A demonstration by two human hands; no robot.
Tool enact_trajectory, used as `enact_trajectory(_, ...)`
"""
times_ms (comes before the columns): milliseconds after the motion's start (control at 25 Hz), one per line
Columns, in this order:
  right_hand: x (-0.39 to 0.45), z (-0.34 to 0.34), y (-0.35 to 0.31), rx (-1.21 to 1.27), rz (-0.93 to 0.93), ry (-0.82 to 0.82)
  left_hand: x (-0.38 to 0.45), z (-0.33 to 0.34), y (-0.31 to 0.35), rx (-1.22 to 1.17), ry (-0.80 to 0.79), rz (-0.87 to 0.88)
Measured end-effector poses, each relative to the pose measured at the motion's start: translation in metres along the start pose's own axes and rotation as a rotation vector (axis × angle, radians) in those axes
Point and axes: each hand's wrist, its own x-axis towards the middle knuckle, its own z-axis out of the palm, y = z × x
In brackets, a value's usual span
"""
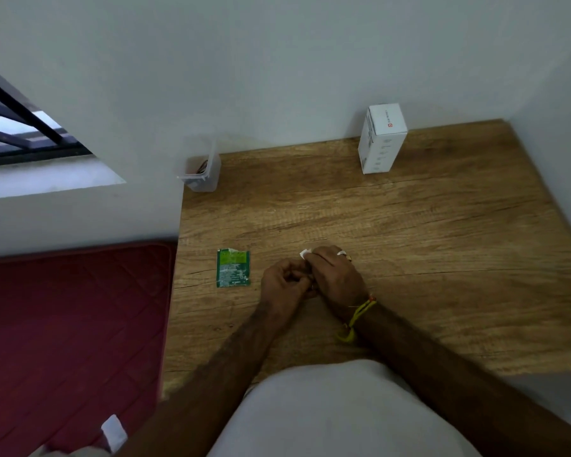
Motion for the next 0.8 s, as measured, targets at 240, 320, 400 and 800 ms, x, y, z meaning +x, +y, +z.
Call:
enact_trajectory(240, -0.001, -0.001, 0.000, -0.005, -0.018, -0.017, -0.001, 0.001, 0.001, -0.004, -0.006, 0.017)
enact_trajectory(320, -0.001, -0.003, -0.001, -0.006, -0.029, -0.017, -0.001, 0.000, 0.002, 0.016, -0.002, 0.031)
enact_trajectory(400, -0.002, -0.004, -0.001, -0.004, -0.045, -0.019, 0.000, -0.001, 0.000, 0.006, -0.007, 0.027)
enact_trajectory(800, -0.009, -0.010, 0.001, 0.002, -0.102, -0.016, 0.005, 0.000, -0.011, 0.040, 0.032, 0.074)
